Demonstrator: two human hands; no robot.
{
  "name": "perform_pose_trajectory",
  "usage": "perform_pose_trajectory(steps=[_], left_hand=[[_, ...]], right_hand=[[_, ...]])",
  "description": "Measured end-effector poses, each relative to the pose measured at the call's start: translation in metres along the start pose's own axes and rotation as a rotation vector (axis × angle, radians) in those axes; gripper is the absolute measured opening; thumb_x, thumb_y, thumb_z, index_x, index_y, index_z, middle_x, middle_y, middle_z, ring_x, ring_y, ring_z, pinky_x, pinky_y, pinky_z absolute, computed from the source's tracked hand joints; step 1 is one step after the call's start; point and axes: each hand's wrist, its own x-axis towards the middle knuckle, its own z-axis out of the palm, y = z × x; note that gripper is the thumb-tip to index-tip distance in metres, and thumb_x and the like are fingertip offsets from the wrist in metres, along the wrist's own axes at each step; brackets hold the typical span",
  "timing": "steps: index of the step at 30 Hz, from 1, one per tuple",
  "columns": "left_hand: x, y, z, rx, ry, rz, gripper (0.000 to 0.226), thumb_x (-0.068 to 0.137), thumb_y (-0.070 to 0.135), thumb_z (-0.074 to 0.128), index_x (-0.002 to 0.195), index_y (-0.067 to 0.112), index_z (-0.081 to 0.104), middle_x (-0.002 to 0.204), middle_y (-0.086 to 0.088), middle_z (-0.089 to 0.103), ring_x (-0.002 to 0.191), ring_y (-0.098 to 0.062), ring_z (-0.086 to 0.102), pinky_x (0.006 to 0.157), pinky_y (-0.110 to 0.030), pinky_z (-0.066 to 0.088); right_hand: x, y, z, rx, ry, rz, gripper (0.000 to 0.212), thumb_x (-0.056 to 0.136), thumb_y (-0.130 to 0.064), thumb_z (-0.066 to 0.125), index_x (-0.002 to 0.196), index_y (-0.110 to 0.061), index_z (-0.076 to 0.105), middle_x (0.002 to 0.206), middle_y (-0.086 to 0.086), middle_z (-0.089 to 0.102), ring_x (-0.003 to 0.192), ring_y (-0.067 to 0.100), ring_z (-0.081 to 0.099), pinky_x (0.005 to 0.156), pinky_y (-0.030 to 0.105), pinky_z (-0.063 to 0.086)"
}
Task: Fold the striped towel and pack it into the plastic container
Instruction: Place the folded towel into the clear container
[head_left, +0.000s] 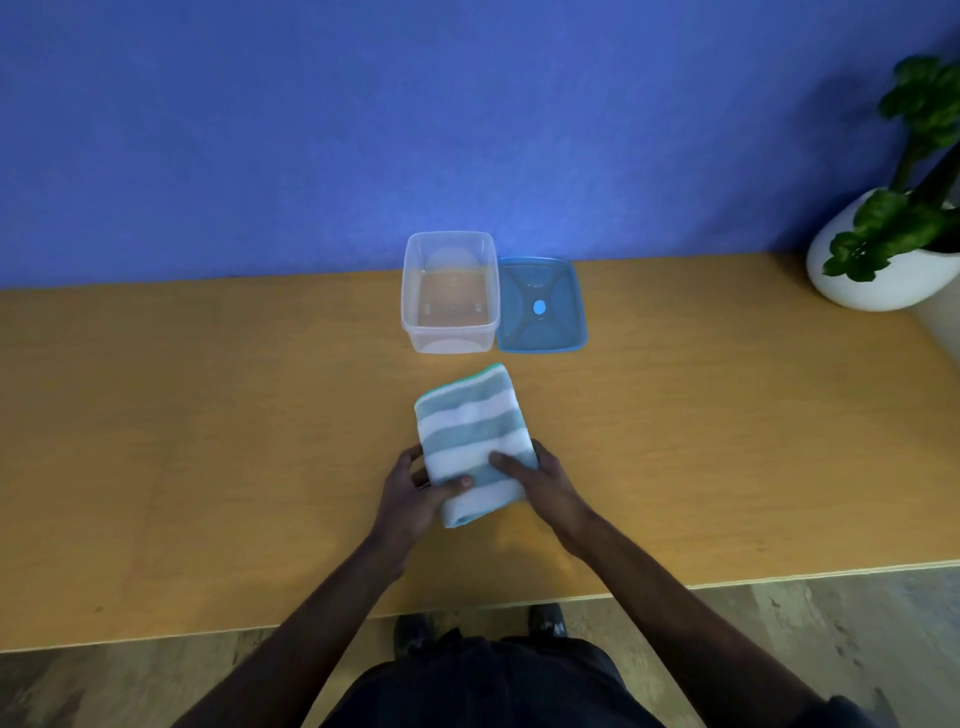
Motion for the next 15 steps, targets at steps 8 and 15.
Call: perform_pose_trajectory(steps=[8,15], left_hand=[[0.025,0.068,-0.004,-0.191,-0.145,0.190,0.045,0.073,-0.001,0.076,0.114,0.015,0.065,0.103,-0.005,0.076,0.092,-0.021,0.073,0.066,-0.030,0.058],[0.070,0.109,-0.004,-0.200,-0.198,0.261,0.041,0.078,-0.002,0.071,0.113,0.017,0.064,0.104,-0.010,0.075,0.092,-0.022,0.072,0.063,-0.030,0.057]], right_hand=[[0.015,-0.064,0.008,0.269,-0.103,0.052,0.034,0.094,-0.035,0.057,0.121,-0.016,0.063,0.113,0.006,0.073,0.103,0.022,0.069,0.079,0.035,0.057],[0.053,-0.106,0.013,0.264,0.005,-0.083,0.022,0.086,-0.011,0.069,0.106,-0.005,0.073,0.099,0.011,0.077,0.081,0.019,0.074,0.063,0.027,0.058]])
